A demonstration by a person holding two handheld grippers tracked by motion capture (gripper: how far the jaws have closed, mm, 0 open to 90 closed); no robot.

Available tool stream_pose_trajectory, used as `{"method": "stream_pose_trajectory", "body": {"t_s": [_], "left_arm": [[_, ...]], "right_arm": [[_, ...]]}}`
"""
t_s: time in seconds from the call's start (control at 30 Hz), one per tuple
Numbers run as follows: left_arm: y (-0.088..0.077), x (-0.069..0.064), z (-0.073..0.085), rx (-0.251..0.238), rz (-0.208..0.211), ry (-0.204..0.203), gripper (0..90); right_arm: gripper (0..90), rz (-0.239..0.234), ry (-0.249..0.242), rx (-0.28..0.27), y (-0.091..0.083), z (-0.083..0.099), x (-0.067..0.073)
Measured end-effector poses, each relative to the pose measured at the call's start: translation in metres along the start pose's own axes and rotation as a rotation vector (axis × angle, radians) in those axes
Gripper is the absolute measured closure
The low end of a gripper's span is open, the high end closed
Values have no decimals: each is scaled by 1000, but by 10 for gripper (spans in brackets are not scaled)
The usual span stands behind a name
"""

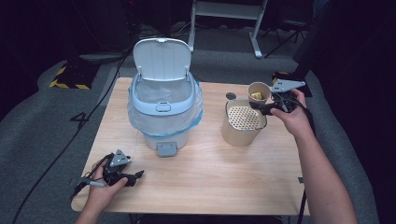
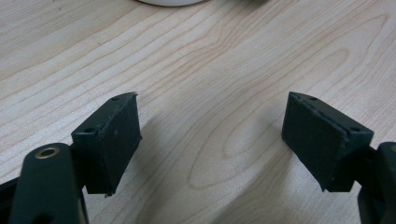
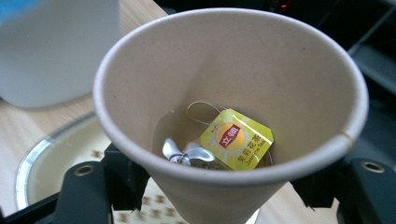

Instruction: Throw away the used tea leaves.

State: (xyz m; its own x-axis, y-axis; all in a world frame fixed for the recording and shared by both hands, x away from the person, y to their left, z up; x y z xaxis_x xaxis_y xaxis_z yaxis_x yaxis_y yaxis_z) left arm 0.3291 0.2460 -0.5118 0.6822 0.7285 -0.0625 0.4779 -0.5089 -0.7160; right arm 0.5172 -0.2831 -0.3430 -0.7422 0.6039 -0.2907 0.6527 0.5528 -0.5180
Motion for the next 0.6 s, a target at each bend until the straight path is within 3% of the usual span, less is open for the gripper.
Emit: {"method": "stream_pose_trajectory", "body": {"t_s": [0.07,0.1,0.13,0.2,0.23,0.37,0.53,0.6], "left_arm": [[0,0,0,0,0,0,198],[0,0,0,0,-2,2,198],[0,0,0,0,-2,2,198],[0,0,0,0,-3,3,198],[0,0,0,0,-3,3,198],[0,0,0,0,-3,3,198],[0,0,0,0,-3,3,198],[0,0,0,0,-3,3,198]], "right_arm": [[321,12,-19,6,-1,-1,0],[324,39,-73,9,-3,-3,1],[324,39,-73,9,-3,-3,1],[324,63,-140,25,-3,-4,3],[324,90,-222,49,-3,-5,5],[326,127,-318,87,-4,-8,9],[329,217,-514,193,-3,-12,19],[330,238,-560,211,-1,-13,22]]}}
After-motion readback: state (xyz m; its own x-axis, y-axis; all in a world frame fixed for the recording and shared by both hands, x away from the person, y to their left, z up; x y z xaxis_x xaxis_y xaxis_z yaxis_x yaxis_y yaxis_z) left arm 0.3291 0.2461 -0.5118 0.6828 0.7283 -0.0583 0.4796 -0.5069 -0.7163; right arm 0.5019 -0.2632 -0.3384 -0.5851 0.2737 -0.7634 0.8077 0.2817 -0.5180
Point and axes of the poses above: each handheld gripper's, and its own axes: y roughly forward along the jaws, z roughly out of its underside, x roughly to its left, the point moved 1 cm from there along y, roughly forward along the jaws, and after that the axes turned 3 degrees about z, right-handed, at the moved point
